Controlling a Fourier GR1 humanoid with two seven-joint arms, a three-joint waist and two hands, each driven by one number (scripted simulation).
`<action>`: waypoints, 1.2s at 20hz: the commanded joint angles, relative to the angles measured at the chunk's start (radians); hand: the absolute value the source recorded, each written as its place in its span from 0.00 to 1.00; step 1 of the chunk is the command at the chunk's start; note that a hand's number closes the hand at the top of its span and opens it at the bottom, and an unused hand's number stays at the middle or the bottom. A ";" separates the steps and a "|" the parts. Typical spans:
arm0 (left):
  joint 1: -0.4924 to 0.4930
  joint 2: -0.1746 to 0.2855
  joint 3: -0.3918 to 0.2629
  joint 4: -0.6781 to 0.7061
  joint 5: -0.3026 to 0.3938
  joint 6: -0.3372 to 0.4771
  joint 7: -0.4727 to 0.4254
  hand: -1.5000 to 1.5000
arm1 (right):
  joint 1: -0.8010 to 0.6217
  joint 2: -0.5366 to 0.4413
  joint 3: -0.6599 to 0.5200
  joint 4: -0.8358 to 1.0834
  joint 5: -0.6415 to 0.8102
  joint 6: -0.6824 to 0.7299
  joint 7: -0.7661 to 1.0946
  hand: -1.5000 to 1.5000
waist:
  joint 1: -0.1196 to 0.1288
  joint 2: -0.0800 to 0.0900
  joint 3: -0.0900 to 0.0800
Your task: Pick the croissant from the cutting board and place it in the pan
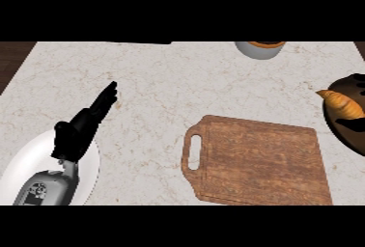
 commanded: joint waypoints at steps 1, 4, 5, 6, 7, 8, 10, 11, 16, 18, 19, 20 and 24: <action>0.022 0.022 0.010 -0.008 0.020 -0.038 -0.010 0.50 | -0.039 0.031 -0.054 0.058 -0.054 0.042 -0.045 0.00 | 0.005 0.001 0.001; -0.024 0.026 0.032 0.021 0.015 -0.025 0.011 0.50 | -0.075 -0.011 -0.132 0.064 -0.139 0.161 -0.094 0.00 | -0.002 0.005 0.003; -0.022 -0.009 -0.001 0.013 -0.006 -0.001 0.012 0.50 | -0.068 -0.009 -0.173 0.060 -0.181 0.167 -0.128 0.00 | -0.010 0.004 0.004; 0.000 -0.010 -0.004 0.014 -0.018 0.006 -0.008 0.50 | -0.077 -0.005 -0.189 0.072 -0.197 0.181 -0.123 0.00 | 0.000 0.006 0.004; 0.028 -0.024 -0.018 0.003 -0.020 0.009 -0.031 0.50 | -0.071 -0.003 -0.212 0.079 -0.223 0.211 -0.139 0.00 | -0.004 0.001 0.002; 0.019 -0.014 -0.011 -0.014 -0.014 0.002 -0.022 0.50 | -0.075 -0.048 -0.240 0.087 -0.250 0.273 -0.142 0.00 | -0.003 0.002 0.004; 0.018 -0.006 0.008 -0.001 0.003 -0.008 -0.005 0.50 | -0.074 -0.040 -0.261 0.114 -0.274 0.322 -0.128 0.00 | -0.002 0.002 0.003; -0.005 -0.002 0.023 0.015 0.011 -0.011 -0.008 0.50 | -0.060 -0.057 -0.271 0.122 -0.286 0.372 -0.144 0.00 | -0.007 0.006 0.003; -0.014 0.020 0.050 -0.010 0.024 -0.019 0.020 0.50 | 0.013 -0.161 -0.283 0.138 -0.300 0.577 -0.195 0.00 | -0.009 0.004 0.004; -0.020 0.000 0.035 -0.007 0.011 -0.002 0.035 0.50 | 0.055 -0.188 -0.285 0.134 -0.307 0.683 -0.254 0.00 | -0.025 0.000 0.004; 0.003 0.008 0.035 -0.032 0.008 -0.005 0.022 0.50 | 0.084 -0.170 -0.285 0.122 -0.307 0.663 -0.300 0.00 | -0.015 0.001 0.006; -0.018 0.000 0.035 0.007 -0.004 0.003 0.016 0.50 | 0.084 -0.160 -0.298 0.117 -0.322 0.662 -0.312 0.00 | -0.024 0.003 0.005; 0.049 -0.012 -0.005 -0.055 -0.036 0.017 0.009 0.50 | 0.168 -0.183 -0.313 0.084 -0.345 0.702 -0.402 0.00 | -0.028 -0.008 0.005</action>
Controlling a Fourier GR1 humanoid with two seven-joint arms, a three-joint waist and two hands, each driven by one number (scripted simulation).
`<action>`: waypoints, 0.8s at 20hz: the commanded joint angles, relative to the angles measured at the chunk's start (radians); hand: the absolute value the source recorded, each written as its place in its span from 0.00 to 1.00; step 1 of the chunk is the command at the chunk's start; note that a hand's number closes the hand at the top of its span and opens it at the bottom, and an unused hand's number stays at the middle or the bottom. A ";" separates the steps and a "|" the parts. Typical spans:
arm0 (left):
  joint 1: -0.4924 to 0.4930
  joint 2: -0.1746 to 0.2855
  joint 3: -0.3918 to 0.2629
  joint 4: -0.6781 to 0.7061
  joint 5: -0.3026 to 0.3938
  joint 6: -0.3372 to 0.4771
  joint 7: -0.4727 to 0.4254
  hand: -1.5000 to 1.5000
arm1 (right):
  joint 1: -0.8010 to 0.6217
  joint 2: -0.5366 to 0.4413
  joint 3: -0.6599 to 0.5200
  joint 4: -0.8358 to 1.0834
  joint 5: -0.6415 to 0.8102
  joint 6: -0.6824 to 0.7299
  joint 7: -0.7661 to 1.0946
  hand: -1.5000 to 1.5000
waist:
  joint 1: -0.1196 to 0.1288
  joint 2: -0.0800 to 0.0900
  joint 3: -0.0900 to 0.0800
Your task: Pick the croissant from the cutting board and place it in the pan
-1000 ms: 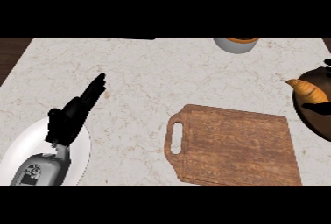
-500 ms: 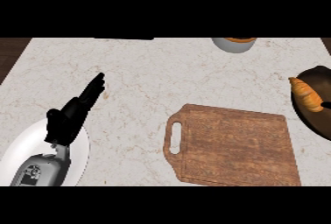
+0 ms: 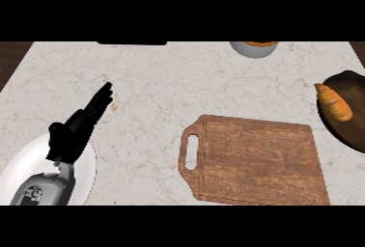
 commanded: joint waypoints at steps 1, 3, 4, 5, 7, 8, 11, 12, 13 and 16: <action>-0.004 0.018 0.018 0.008 0.022 -0.029 0.007 0.50 | 0.092 0.013 -0.017 -0.018 -0.025 0.129 -0.196 0.00 | -0.013 -0.003 0.000; -0.025 0.005 0.023 0.032 0.018 -0.017 0.011 0.50 | 0.098 -0.011 -0.017 -0.025 -0.031 0.163 -0.176 0.00 | -0.017 -0.003 -0.001; -0.019 -0.010 0.003 0.019 0.001 -0.002 0.015 0.50 | 0.120 -0.014 -0.017 -0.025 -0.036 0.191 -0.186 0.00 | -0.021 -0.005 -0.001; 0.017 0.012 0.024 0.018 0.010 -0.014 -0.016 0.50 | 0.130 -0.027 -0.018 -0.027 -0.040 0.206 -0.180 0.00 | -0.013 -0.006 -0.001; -0.024 -0.004 0.019 -0.006 0.007 0.003 0.029 0.50 | 0.164 -0.007 -0.020 -0.038 -0.051 0.215 -0.211 0.00 | -0.024 -0.009 0.000; 0.024 -0.003 0.017 0.026 0.009 -0.009 -0.018 0.50 | 0.176 0.019 -0.009 -0.045 -0.043 0.187 -0.219 0.00 | -0.016 -0.005 0.000; 0.010 0.004 0.013 -0.004 0.010 -0.017 0.016 0.50 | 0.201 0.024 -0.014 -0.066 -0.062 0.196 -0.236 0.00 | -0.018 -0.010 0.000; -0.001 0.018 0.034 0.016 0.012 -0.020 0.001 0.50 | 0.206 0.015 -0.010 -0.078 -0.066 0.223 -0.241 0.00 | -0.024 -0.010 -0.001; -0.021 -0.013 0.016 0.031 0.002 0.000 0.016 0.50 | 0.225 -0.005 -0.009 -0.088 -0.069 0.246 -0.252 0.00 | -0.037 -0.010 -0.001; 0.019 0.024 0.049 -0.016 0.041 -0.036 0.007 0.50 | 0.288 0.017 -0.007 -0.097 -0.078 0.211 -0.286 0.00 | -0.023 -0.013 0.001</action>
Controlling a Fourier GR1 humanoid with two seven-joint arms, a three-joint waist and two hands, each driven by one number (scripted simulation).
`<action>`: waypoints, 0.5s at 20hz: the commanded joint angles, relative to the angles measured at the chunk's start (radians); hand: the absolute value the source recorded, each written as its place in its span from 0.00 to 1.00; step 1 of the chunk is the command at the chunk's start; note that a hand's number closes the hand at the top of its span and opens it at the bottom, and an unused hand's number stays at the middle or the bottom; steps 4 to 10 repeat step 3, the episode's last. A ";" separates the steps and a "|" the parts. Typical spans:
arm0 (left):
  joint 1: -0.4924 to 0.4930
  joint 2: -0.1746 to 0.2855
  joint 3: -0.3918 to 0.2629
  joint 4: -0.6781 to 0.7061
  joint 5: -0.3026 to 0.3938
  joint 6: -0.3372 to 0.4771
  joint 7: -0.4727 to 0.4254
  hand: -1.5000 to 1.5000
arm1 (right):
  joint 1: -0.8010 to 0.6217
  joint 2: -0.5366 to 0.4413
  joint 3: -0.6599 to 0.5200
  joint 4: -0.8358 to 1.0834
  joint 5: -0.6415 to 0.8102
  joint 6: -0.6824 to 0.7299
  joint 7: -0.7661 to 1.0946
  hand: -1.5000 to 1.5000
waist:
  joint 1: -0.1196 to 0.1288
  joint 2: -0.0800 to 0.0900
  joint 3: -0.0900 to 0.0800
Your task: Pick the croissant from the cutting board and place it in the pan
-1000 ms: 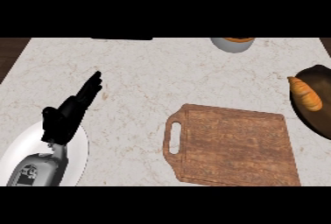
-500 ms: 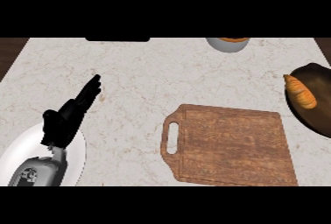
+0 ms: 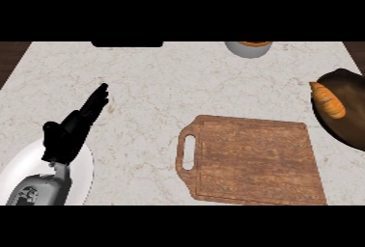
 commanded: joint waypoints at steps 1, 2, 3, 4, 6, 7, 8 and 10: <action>0.010 -0.034 -0.025 -0.011 -0.028 0.033 -0.002 0.50 | 0.065 0.019 0.007 -0.010 -0.009 0.169 -0.212 0.00 | -0.003 -0.001 0.001; -0.016 -0.018 -0.002 0.007 -0.007 0.014 0.004 0.50 | 0.090 0.021 0.008 -0.009 -0.012 0.170 -0.222 0.00 | -0.010 0.000 0.000; 0.046 -0.002 -0.007 -0.012 -0.002 -0.011 -0.033 0.50 | 0.099 0.005 -0.001 -0.011 -0.024 0.170 -0.217 0.00 | -0.001 -0.004 -0.002; 0.046 -0.002 -0.007 -0.012 -0.002 -0.011 -0.033 0.50 | 0.099 0.005 -0.001 -0.011 -0.024 0.170 -0.217 0.00 | -0.001 -0.004 -0.002; 0.046 -0.002 -0.007 -0.012 -0.002 -0.011 -0.033 0.50 | 0.099 0.005 -0.001 -0.011 -0.024 0.170 -0.217 0.00 | -0.001 -0.004 -0.002; 0.046 -0.002 -0.007 -0.012 -0.002 -0.011 -0.033 0.50 | 0.099 0.005 -0.001 -0.011 -0.024 0.170 -0.217 0.00 | -0.001 -0.004 -0.002; 0.046 -0.002 -0.007 -0.012 -0.002 -0.011 -0.033 0.50 | 0.099 0.005 -0.001 -0.011 -0.024 0.170 -0.217 0.00 | -0.001 -0.004 -0.002; 0.046 -0.002 -0.007 -0.012 -0.002 -0.011 -0.033 0.50 | 0.099 0.005 -0.001 -0.011 -0.024 0.170 -0.217 0.00 | -0.001 -0.004 -0.002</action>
